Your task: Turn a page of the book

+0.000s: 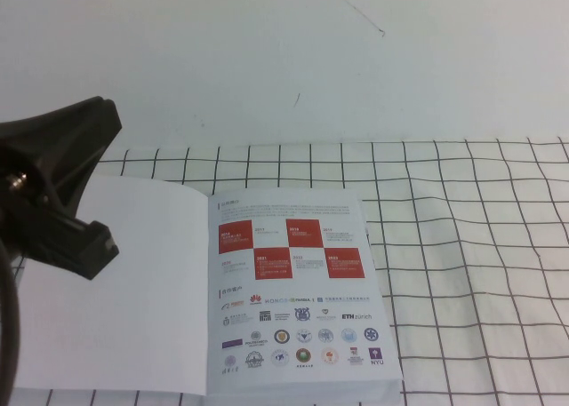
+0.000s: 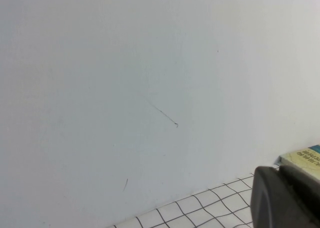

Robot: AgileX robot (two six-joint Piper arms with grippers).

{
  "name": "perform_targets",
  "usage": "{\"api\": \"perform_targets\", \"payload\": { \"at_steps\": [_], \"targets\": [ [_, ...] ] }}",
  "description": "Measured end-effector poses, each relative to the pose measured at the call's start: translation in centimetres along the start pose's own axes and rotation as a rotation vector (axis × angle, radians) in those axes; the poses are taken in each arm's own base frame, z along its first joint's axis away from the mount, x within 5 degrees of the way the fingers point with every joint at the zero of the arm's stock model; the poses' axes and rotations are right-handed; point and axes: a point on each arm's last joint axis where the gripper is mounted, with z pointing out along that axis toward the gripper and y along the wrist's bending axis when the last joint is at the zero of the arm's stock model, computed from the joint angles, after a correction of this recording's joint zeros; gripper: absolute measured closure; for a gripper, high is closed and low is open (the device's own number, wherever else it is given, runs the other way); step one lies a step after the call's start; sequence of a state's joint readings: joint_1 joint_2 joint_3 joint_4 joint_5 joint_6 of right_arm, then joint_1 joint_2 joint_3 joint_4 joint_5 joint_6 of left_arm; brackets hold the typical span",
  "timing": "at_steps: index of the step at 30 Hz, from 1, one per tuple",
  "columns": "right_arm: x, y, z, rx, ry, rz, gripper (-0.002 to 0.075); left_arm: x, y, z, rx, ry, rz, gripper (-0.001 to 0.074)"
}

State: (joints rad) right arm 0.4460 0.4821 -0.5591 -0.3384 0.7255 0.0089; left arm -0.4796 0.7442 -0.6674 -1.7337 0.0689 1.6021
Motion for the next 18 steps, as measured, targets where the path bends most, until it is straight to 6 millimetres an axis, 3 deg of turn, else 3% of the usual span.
{"api": "perform_targets", "payload": {
  "at_steps": [6,18],
  "targets": [
    [2.5,0.1,-0.5,0.041,-0.027,0.080,0.0726,0.0,0.0,0.0,0.002,0.000,0.029,0.0737],
    [4.5,0.7,0.5,0.043,0.043,0.125,0.0726,0.0,0.0,0.0,0.004,0.000,0.033,0.0737]
  ]
}}
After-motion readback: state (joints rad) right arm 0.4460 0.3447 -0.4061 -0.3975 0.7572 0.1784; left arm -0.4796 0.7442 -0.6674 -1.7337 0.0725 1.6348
